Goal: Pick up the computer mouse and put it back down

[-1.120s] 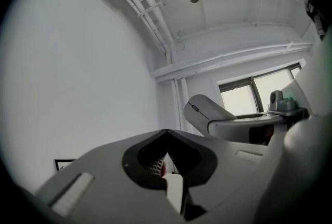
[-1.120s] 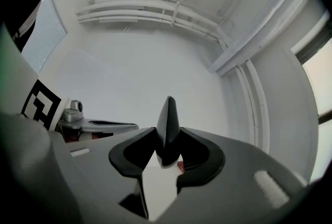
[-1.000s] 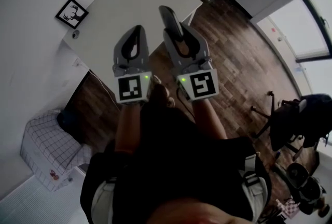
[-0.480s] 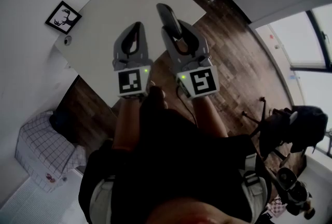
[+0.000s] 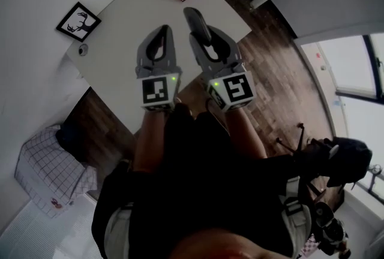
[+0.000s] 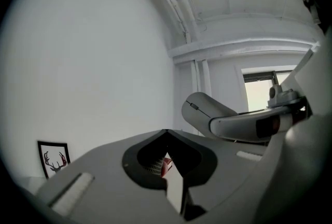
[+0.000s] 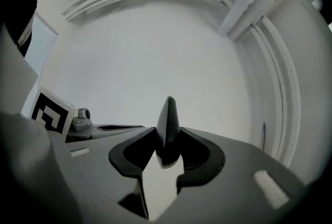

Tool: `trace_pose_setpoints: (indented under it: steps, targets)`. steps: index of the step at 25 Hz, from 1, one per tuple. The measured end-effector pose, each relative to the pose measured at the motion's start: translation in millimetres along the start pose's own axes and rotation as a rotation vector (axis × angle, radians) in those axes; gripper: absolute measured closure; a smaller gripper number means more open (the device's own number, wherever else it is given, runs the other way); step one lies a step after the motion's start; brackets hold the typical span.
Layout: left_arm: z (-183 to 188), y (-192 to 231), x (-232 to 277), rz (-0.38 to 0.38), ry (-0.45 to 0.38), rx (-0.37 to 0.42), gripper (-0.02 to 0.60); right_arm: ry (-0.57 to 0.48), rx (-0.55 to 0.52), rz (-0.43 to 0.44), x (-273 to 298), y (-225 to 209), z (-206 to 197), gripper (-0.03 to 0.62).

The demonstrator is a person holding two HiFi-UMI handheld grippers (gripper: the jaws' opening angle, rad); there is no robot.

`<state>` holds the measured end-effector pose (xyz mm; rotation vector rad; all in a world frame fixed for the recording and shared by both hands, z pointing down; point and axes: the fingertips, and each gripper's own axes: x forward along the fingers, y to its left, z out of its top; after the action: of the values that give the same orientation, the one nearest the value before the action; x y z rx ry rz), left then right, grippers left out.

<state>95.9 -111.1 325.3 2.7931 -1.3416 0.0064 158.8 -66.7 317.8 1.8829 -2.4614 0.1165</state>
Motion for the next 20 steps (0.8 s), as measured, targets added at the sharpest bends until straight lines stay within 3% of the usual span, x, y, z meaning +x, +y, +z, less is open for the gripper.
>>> trace_pose_setpoints:
  steps: [8,20]
  targets:
    - [-20.6,20.7,20.0,0.042,0.038,-0.023,0.581,0.066,0.061,0.073,45.0,-9.0,-27.7,0.441]
    - [-50.2,88.6,74.2,0.224,0.112,-0.030,0.580,0.177,0.080,0.263,150.1,-25.8,-65.5,0.441]
